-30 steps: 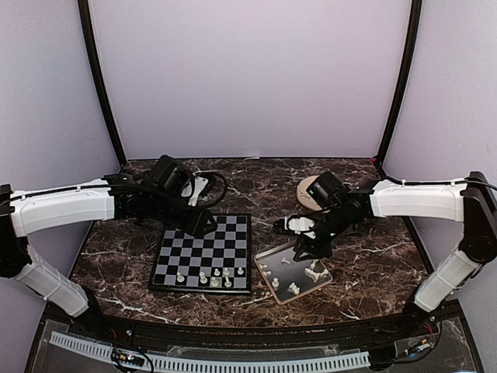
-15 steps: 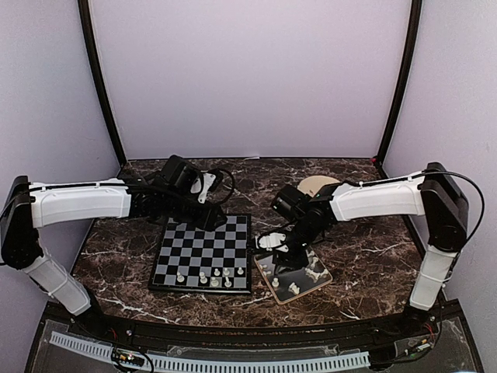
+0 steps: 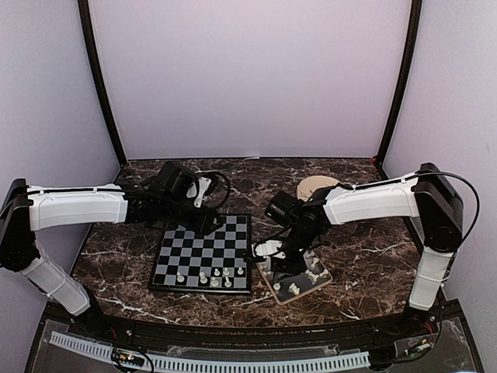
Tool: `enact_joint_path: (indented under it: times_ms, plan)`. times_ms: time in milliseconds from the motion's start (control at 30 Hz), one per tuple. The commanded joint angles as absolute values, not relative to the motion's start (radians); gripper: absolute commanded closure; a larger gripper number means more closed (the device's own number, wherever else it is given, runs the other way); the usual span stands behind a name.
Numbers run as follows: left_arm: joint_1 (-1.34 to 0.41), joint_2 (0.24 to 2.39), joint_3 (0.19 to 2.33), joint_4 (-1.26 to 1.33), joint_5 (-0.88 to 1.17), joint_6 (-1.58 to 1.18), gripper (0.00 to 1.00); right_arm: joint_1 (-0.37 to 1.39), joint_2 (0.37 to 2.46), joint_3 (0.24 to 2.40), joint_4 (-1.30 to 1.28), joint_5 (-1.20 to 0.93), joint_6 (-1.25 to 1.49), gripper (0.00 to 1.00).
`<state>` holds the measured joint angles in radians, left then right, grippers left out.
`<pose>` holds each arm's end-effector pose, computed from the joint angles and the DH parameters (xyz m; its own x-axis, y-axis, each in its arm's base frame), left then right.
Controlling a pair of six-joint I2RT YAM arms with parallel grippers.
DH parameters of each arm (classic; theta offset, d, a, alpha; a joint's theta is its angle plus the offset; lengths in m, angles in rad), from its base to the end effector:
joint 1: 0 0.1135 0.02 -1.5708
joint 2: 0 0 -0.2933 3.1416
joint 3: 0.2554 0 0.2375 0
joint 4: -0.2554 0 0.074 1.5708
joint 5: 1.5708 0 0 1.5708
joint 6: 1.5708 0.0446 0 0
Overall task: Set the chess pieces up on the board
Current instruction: Adjust the rook in the storage box, then pick up the rook from the storage box.
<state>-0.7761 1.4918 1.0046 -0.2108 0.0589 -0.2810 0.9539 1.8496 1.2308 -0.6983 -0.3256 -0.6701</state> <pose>0.2257 -0.2252 0.2752 -0.6435 0.2437 -0.7256 0.5756 0.7790 -0.2488 0.1919 0.2953 0.1985 0.0699 -0.9186 -0.3890 -0.9899 -0.1121 0.0868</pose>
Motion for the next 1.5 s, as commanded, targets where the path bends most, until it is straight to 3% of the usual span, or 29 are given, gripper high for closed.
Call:
enact_joint_path:
  times_ms: [0,333,933,1067,1300,1467]
  plan:
    - [-0.769,1.449,0.988,-0.193,0.049,-0.29,0.53,0.962,1.826,1.238,-0.722,-0.3,-0.654,0.64]
    - [-0.769,1.433,0.968,-0.18,0.048,-0.307,0.54,0.962,1.751,1.218,-0.738,-0.312,-0.658,0.64]
    - [-0.769,1.416,0.951,-0.189,0.049,-0.321,0.54,1.01,1.847,1.23,-0.732,-0.286,-0.693,0.67]
    - [-0.769,1.413,0.944,-0.19,0.046,-0.323,0.54,1.012,1.857,1.234,-0.727,-0.275,-0.686,0.74]
    - [-0.769,1.406,0.934,-0.184,0.045,-0.328,0.54,1.012,1.868,1.243,-0.722,-0.265,-0.672,0.94]
    - [-0.769,1.399,0.933,-0.185,0.042,-0.328,0.54,1.011,1.84,1.246,-0.731,-0.252,-0.67,1.0]
